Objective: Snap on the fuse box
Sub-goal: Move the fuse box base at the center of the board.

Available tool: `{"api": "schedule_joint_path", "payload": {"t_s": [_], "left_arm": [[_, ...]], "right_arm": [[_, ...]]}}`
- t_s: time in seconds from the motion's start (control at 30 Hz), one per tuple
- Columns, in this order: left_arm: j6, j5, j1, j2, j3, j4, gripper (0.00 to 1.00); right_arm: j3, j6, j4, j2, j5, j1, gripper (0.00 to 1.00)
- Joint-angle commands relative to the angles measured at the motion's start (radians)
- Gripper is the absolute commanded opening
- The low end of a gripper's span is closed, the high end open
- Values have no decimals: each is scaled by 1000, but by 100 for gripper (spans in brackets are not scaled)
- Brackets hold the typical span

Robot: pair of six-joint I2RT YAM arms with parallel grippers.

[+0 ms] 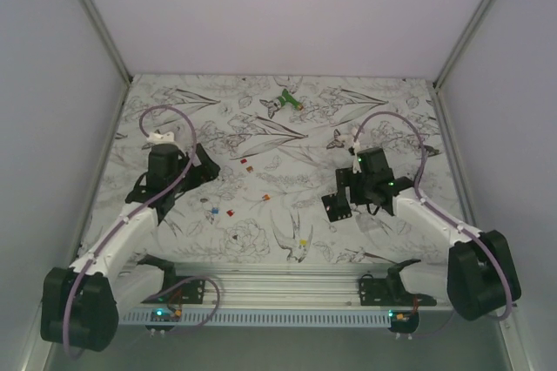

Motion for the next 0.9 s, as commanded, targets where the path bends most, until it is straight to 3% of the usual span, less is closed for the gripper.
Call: {"api": "schedule_joint_path", "payload": {"t_s": [0.0, 0.33, 0.53, 0.87], "left_arm": [[-59, 113, -38, -43, 6, -103, 100], [-56, 188, -91, 3, 64, -185, 100], [-68, 207, -101, 15, 71, -189, 100], [-81, 221, -103, 11, 76, -222, 100]], "right_arm": [[40, 23, -47, 52, -16, 43, 83], [82, 49, -16, 170, 27, 115, 76], [127, 74, 7, 252, 60, 132, 64], [314, 93, 64, 476, 77, 179, 56]]}}
